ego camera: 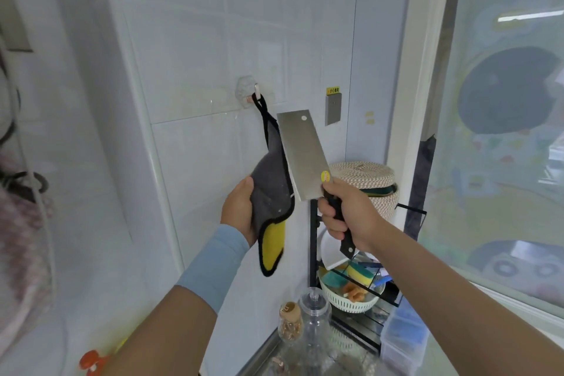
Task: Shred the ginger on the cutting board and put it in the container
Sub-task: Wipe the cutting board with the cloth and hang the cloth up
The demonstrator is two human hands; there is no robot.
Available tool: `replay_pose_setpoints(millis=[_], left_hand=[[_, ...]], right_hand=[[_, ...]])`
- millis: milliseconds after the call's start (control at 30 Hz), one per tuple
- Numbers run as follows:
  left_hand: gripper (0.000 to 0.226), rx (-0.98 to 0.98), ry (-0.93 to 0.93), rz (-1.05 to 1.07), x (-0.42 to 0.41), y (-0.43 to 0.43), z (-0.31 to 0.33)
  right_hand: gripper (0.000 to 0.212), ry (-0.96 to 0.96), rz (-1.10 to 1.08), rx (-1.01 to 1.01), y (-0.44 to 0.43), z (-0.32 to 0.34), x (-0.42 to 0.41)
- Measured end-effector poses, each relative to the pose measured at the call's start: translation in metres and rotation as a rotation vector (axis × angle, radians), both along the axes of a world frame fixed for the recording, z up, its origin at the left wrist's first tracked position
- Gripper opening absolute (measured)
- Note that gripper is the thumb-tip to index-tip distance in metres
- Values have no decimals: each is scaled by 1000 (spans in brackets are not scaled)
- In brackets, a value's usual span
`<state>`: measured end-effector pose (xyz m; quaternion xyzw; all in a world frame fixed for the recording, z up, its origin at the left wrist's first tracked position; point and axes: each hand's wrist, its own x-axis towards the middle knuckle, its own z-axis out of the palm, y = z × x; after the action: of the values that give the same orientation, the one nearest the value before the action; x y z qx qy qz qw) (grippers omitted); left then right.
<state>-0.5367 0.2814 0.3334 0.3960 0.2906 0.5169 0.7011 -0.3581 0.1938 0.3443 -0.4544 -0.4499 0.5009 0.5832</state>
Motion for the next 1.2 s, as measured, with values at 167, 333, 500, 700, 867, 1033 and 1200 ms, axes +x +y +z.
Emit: replay_pose_setpoints(millis=[167,333,500,700,867,1033,1200], left_hand=[[41,-97,-245,-187,-3,7,12],[51,-117,-229,-188,-1,-1,11],[48,-123,-166,-231,-1,-8,8],[45,-102,-122,-331,-6,-11,4],[42,-59,-20,-254,-11,-7,-5],[30,172,-3,45,-2,-12,-5],[32,930,657,349,32,-28,-8]], right_hand=[[17,-144,99,-87,-8,-26,-3],[24,-216,-23,-62,0,-35,-13],[27,-274,-123,54,11,-30,-19],[30,-335,-243,189,24,-26,-25],[38,-382,-403,257,25,-16,-23],[36,-471,-615,186,21,-23,-15],[28,-577,-429,-42,22,-26,-21]])
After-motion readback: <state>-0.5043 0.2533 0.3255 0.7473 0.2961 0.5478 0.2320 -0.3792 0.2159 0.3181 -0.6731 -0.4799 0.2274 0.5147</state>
